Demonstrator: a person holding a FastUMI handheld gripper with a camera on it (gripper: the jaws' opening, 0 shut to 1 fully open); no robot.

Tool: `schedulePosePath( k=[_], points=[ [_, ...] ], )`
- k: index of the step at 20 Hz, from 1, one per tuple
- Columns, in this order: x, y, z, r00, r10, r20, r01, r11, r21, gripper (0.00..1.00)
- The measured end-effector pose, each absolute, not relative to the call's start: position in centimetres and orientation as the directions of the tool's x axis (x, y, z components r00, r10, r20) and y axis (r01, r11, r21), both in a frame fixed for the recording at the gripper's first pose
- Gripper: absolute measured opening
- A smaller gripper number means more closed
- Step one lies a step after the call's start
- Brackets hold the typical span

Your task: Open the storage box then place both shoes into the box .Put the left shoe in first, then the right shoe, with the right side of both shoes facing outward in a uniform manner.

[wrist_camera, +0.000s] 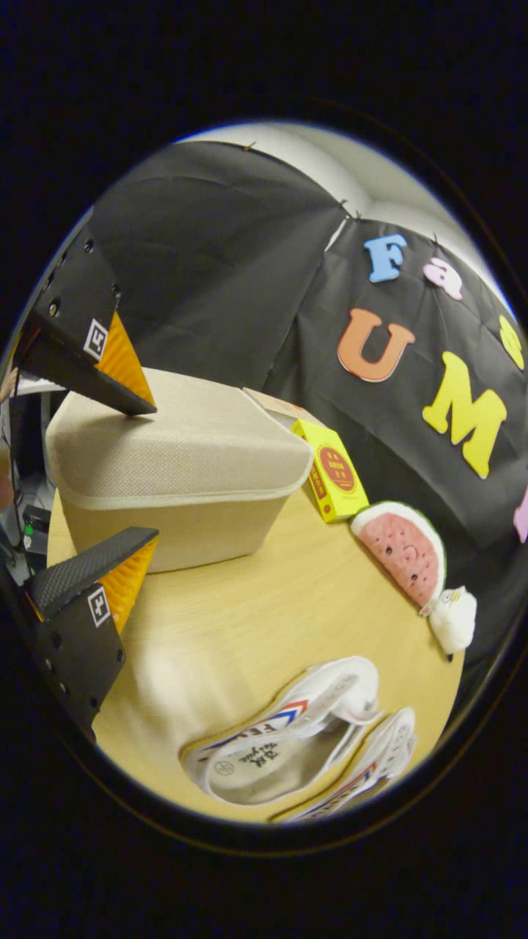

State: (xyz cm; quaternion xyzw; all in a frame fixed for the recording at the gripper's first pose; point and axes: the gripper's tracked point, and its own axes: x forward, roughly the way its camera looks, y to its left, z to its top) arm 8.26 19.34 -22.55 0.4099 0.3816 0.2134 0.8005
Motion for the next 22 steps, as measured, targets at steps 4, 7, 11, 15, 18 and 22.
schedulePosePath(
  k=[4,7,11,15,18,22],
  points=[
    [8.3,20.4,-22.5,0.579,0.717,-0.388,0.033,0.455,0.89,0.95],
    [8.5,19.7,-22.0,0.587,0.726,-0.36,0.07,0.397,0.915,0.93],
    [8.6,17.7,-21.1,0.588,0.717,-0.374,0.063,0.421,0.905,0.57],
    [8.1,16.5,-20.1,0.591,0.704,-0.393,0.078,0.435,0.897,0.19],
    [7.9,16.5,-17.9,0.599,0.7,-0.389,0.028,0.467,0.884,0.01],
    [7.9,17.3,-13.9,0.598,0.708,-0.375,-0.044,0.496,0.867,0.0]
  ],
)
